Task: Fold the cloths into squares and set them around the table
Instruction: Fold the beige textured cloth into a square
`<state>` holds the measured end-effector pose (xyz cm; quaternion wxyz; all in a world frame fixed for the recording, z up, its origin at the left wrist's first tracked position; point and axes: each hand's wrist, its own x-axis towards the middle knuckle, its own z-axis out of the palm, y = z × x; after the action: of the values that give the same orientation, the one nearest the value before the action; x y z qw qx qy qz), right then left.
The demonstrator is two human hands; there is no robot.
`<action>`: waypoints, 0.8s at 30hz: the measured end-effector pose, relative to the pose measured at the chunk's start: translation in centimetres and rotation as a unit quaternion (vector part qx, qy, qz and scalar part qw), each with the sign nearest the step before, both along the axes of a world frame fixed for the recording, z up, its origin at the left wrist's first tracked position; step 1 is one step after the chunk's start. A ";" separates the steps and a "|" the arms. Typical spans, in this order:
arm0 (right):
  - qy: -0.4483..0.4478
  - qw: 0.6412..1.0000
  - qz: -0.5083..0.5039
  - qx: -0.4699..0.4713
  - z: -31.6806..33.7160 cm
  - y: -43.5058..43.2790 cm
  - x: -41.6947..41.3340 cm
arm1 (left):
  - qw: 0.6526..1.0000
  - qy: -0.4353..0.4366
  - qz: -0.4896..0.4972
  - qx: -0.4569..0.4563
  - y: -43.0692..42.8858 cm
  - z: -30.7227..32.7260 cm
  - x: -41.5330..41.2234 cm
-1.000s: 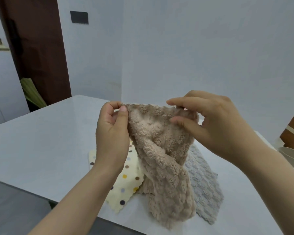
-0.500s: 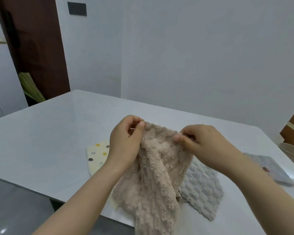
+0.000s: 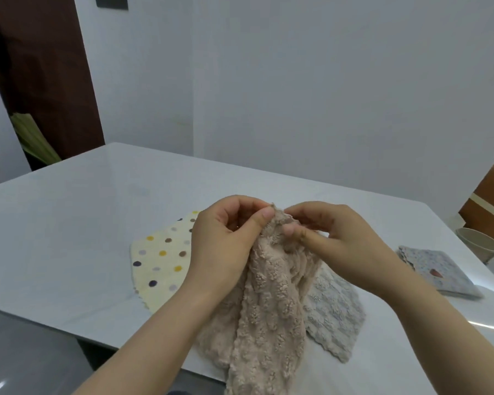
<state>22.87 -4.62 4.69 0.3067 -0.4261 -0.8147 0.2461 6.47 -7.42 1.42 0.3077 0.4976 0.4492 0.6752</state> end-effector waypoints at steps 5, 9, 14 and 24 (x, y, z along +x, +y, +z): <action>0.050 0.999 0.003 -0.022 -0.2 -0.3 0.1 | 1.000 -0.006 -0.024 -0.010 -0.8 -0.3 -0.2; 0.070 0.997 -0.024 -0.010 -0.3 -0.2 0.3 | 0.991 0.118 -0.025 -0.065 -2.4 -2.3 -0.8; 0.087 0.996 -0.024 0.012 -0.5 -0.4 -0.2 | 0.982 0.138 -0.046 -0.119 -3.0 -4.6 -1.1; 0.042 0.988 -0.037 0.146 -1.2 -0.1 0.1 | 0.970 0.172 -0.132 -0.107 -4.2 -6.5 -1.5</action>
<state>22.94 -4.70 3.45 0.4085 -0.3962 -0.8119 0.1306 4.95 -11.58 -5.13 0.3638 0.6256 0.4955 0.4804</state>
